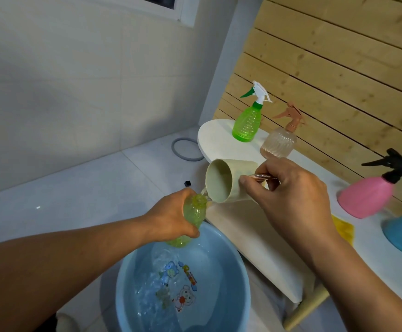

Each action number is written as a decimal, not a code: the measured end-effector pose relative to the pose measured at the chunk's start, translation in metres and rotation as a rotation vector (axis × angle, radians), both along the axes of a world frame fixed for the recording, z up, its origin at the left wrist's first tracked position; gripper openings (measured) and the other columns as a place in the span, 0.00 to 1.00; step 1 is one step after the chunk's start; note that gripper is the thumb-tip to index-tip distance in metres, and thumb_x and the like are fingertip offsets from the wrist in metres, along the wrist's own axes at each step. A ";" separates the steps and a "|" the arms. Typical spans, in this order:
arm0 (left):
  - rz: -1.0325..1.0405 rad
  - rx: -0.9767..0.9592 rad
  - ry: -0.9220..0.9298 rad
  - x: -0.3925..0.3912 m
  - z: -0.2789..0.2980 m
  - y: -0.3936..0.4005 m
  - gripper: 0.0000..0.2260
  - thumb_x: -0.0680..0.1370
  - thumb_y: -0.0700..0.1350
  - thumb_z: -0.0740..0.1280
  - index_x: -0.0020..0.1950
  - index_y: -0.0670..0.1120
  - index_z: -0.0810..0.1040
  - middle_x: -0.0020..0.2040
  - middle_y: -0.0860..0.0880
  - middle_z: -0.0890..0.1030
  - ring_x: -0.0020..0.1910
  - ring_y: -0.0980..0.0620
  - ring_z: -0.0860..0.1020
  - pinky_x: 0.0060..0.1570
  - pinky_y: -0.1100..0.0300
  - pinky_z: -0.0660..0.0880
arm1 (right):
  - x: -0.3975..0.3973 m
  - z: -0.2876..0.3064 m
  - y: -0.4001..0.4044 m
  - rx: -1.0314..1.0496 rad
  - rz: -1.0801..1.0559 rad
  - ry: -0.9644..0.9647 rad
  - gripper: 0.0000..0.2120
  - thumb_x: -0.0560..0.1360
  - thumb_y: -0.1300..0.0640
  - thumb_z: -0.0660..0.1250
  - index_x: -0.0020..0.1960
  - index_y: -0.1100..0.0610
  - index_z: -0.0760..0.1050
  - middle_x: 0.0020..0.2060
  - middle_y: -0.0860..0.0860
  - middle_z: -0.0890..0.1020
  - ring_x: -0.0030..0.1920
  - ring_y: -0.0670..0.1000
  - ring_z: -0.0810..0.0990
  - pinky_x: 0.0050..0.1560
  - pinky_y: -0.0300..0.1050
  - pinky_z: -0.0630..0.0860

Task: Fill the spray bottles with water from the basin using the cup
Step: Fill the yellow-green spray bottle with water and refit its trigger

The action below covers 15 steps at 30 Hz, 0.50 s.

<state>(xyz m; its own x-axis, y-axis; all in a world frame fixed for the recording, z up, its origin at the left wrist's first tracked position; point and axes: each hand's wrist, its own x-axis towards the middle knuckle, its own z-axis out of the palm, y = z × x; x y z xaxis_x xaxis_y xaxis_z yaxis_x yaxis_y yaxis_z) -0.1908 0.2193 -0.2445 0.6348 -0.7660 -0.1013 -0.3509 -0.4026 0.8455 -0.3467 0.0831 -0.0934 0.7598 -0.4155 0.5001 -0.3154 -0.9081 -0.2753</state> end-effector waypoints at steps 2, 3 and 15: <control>0.000 0.001 0.002 0.000 0.001 0.000 0.33 0.65 0.46 0.84 0.64 0.58 0.71 0.55 0.55 0.79 0.53 0.55 0.79 0.50 0.57 0.81 | -0.001 0.000 0.000 -0.037 0.002 -0.004 0.11 0.74 0.45 0.72 0.38 0.50 0.76 0.32 0.46 0.74 0.35 0.51 0.72 0.35 0.45 0.62; 0.001 0.000 0.001 0.000 0.001 0.000 0.33 0.65 0.46 0.84 0.64 0.58 0.71 0.55 0.56 0.78 0.53 0.56 0.79 0.49 0.58 0.80 | -0.001 -0.001 0.000 -0.057 0.005 -0.005 0.11 0.74 0.45 0.72 0.39 0.50 0.76 0.32 0.46 0.74 0.35 0.51 0.72 0.35 0.45 0.62; -0.006 -0.008 0.020 -0.002 0.001 0.000 0.32 0.66 0.46 0.84 0.63 0.58 0.72 0.55 0.55 0.79 0.53 0.55 0.79 0.47 0.60 0.79 | -0.006 -0.002 0.009 -0.314 0.043 -0.017 0.10 0.75 0.44 0.71 0.41 0.49 0.79 0.36 0.47 0.77 0.39 0.53 0.76 0.31 0.46 0.69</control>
